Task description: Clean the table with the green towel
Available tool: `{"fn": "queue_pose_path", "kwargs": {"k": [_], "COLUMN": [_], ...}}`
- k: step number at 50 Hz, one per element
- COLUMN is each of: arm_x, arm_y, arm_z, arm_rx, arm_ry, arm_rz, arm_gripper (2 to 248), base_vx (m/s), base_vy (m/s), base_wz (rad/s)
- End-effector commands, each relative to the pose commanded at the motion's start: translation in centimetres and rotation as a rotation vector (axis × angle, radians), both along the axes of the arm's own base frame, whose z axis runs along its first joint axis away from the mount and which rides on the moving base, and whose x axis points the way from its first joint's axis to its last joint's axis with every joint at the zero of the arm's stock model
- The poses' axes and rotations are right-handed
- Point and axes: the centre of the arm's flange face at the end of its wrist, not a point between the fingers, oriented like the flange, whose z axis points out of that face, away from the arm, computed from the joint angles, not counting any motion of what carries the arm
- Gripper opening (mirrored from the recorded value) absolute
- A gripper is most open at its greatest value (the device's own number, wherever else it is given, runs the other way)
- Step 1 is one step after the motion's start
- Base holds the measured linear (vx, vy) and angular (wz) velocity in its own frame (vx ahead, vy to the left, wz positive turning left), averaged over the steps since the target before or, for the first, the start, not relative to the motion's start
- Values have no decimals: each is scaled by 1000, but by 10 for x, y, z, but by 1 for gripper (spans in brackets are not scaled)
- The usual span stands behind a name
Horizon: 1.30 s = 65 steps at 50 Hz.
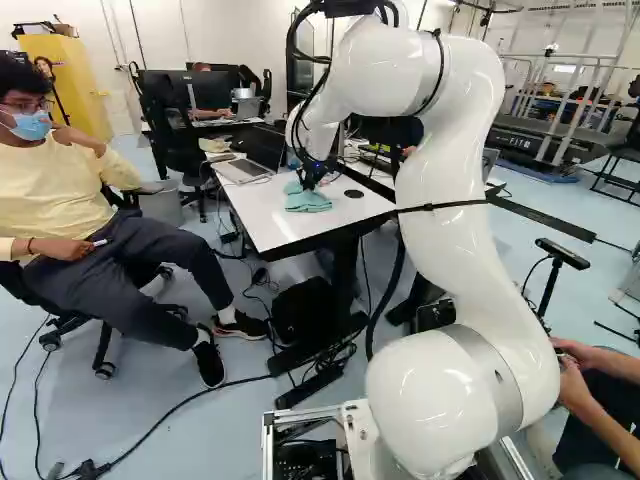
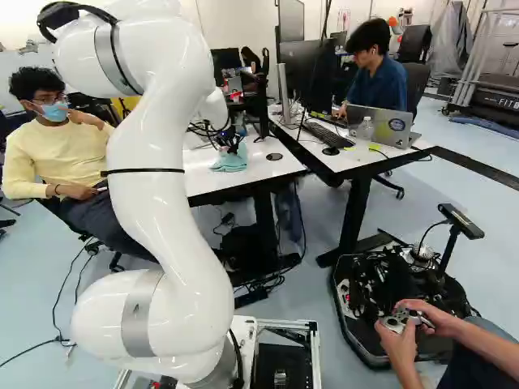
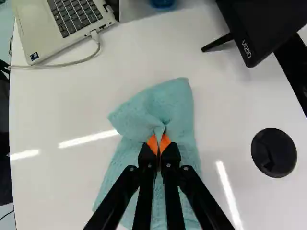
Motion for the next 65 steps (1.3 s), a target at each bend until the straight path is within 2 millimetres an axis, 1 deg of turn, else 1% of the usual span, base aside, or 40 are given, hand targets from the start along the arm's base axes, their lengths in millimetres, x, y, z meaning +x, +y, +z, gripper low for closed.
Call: {"fn": "queue_pose_path", "kwargs": {"k": [6, 25, 41, 65], "arm_x": [-10, -42, -47, -57], "arm_y": [-1, 6, 7, 5], "arm_z": [1, 3, 6, 36], "arm_rx": [-1, -5, -5, 1], "arm_ry": [9, 34, 34, -9], "arm_rz": [1, 18, 20, 20], "arm_gripper": [28, 28, 28, 28], "base_vx": [0, 0, 0, 0], "base_vy": [0, 0, 0, 0], "base_wz": [0, 0, 0, 0]}}
